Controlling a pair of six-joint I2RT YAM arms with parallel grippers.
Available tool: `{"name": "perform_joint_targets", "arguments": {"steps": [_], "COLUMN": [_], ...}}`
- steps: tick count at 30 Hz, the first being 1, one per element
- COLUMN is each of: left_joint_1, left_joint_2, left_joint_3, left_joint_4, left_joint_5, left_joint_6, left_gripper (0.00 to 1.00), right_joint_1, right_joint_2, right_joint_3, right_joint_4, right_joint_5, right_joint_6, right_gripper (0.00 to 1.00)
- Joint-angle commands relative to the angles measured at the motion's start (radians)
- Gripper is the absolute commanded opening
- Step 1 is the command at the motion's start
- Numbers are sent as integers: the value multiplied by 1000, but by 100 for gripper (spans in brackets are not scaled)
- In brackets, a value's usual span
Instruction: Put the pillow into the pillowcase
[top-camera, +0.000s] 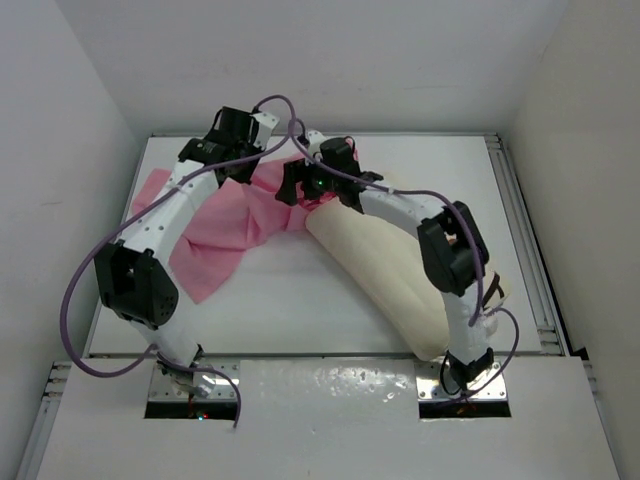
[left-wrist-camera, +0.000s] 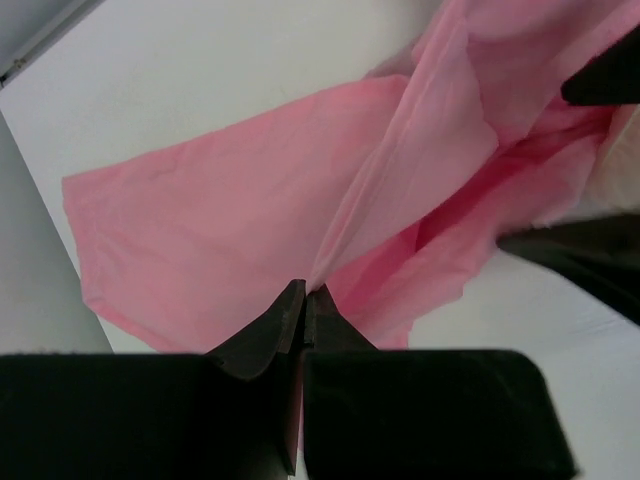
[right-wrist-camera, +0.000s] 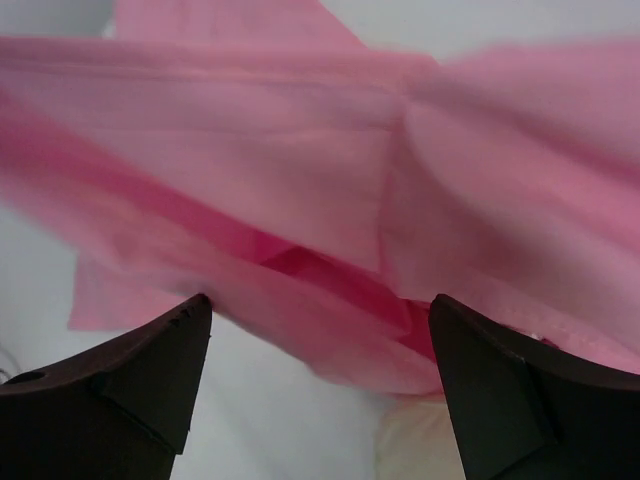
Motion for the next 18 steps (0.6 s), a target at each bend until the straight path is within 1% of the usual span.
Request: {"name": "perform_joint_targets", "arguments": {"steps": [1, 4, 6, 7, 8, 9, 11, 12, 13, 14, 15, 16, 18], "left_joint_1": [10, 14, 20, 20, 22, 25, 25, 25, 25, 27, 27, 27, 27], "left_joint_2": [-42, -47, -42, -39, -36, -26, -13, -1, 7, 22, 33, 40, 80], "left_joint_3": [-47, -79, -96, -111, -117, -125, -140, -144, -145, -145, -144, -138, -104], "left_joint_4": [4, 2, 4, 10, 14, 21, 33, 39, 41, 42, 53, 53, 59], "left_joint_5": [20, 10, 4, 0, -4, -16, -21, -26, -23, -15, 11, 31, 111], "left_joint_6": [-14, -14, -18, -18, -23, -24, -26, -24, -21, -14, -11, -8, -1], "left_gripper": [0, 0, 0, 0, 0, 0, 0, 0, 0, 2, 7, 21, 32], "right_joint_1": [-15, -12, -3, 7, 14, 20, 37, 42, 50, 54, 65, 74, 85], "right_joint_2": [87, 81, 67, 62, 58, 51, 50, 47, 33, 22, 9, -5, -51], "right_joint_3": [12, -48, -100, -115, -141, -153, -181, -190, -203, -236, -255, -273, -325], "right_joint_4": [70, 110, 136, 141, 144, 151, 159, 155, 153, 156, 156, 156, 145], "right_joint_5": [13, -12, -67, -81, -88, -95, -127, -142, -154, -182, -191, -191, -199], "right_joint_6": [111, 114, 108, 106, 103, 106, 128, 138, 146, 146, 146, 137, 106], "right_gripper": [86, 84, 75, 70, 61, 41, 18, 0, 0, 0, 0, 0, 0]}}
